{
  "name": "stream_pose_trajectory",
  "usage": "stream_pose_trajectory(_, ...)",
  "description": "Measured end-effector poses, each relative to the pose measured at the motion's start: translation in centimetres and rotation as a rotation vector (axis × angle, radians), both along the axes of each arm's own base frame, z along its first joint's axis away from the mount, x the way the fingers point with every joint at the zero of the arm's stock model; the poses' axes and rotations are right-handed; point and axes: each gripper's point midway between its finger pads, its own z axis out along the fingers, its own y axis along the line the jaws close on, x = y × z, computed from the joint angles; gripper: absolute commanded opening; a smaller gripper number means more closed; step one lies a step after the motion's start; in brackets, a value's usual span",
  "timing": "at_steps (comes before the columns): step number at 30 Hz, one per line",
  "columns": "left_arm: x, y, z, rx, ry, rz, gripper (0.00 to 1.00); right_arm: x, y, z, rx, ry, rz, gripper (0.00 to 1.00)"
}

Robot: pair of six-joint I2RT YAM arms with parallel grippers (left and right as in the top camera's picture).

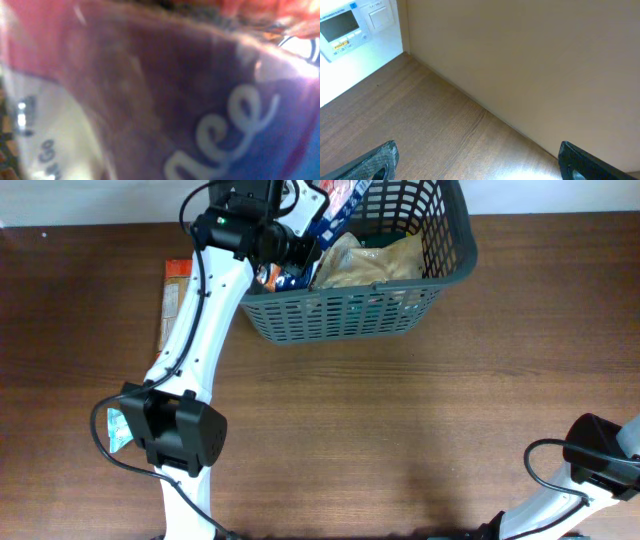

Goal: Pack container
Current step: 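Carry the tissue box right over the basket, then release the tissue box into the basket and withdraw left, then move the left gripper over the orange pasta packet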

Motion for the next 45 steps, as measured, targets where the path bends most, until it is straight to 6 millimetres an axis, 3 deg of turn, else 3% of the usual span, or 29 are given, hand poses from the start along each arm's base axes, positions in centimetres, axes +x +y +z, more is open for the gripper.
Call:
stream_pose_trajectory(2, -0.1, 0.0, -0.4, 0.003, 0.008, -0.001, 0.47, 0.0, 0.0, 0.0, 0.0, 0.0, 0.0, 0.99)
stream_pose_trajectory(3, -0.1, 0.0, -0.5, 0.004, 0.007, -0.003, 0.53, 0.0, 0.0, 0.0, 0.0, 0.0, 0.0, 0.99)
stream_pose_trajectory(5, 0.0, 0.0, -0.4, 0.002, 0.006, 0.0, 0.55, 0.0, 0.0, 0.0, 0.0, 0.0, 0.0, 0.99)
stream_pose_trajectory(7, 0.2, -0.1, -0.3, -0.001, -0.005, -0.001, 0.68, 0.0, 0.0, 0.0, 0.0, 0.0, 0.0, 0.99)
stream_pose_trajectory(23, 2.3, -0.2, 1.6, -0.012, -0.118, 0.02, 0.7, 0.0, 0.0, 0.0, 0.0, 0.0, 0.0, 0.99)
stream_pose_trajectory(26, 3.0, 0.1, 3.7, -0.015, -0.177, 0.036, 0.76, 0.0, 0.0, 0.0, 0.0, 0.0, 0.0, 0.99)
stream_pose_trajectory(29, 4.0, 1.1, 8.9, -0.041, -0.299, 0.067, 0.78, 0.0, 0.0, 0.0, 0.0, 0.0, 0.0, 0.99)
stream_pose_trajectory(33, 4.1, 4.2, 17.8, -0.084, -0.499, 0.132, 0.81, 0.0, 0.0, 0.0, 0.0, 0.0, 0.0, 0.99)
stream_pose_trajectory(36, 3.0, 8.4, 21.8, -0.062, -0.573, 0.227, 0.81, 0.0, 0.0, 0.0, 0.0, 0.0, 0.0, 0.99)
stream_pose_trajectory(38, 2.2, 12.1, 23.0, -0.018, -0.581, 0.333, 0.81, 0.0, 0.0, 0.0, -0.001, 0.0, 0.0, 0.99)
stream_pose_trajectory(41, 1.0, 17.2, 22.9, 0.036, -0.541, 0.488, 0.81, 0.0, 0.0, 0.0, 0.0, 0.0, 0.0, 0.99)
stream_pose_trajectory(45, -1.2, 23.7, 19.9, 0.08, -0.386, 0.709, 0.81, 0.0, 0.0, 0.0, 0.0, 0.001, 0.0, 0.99)
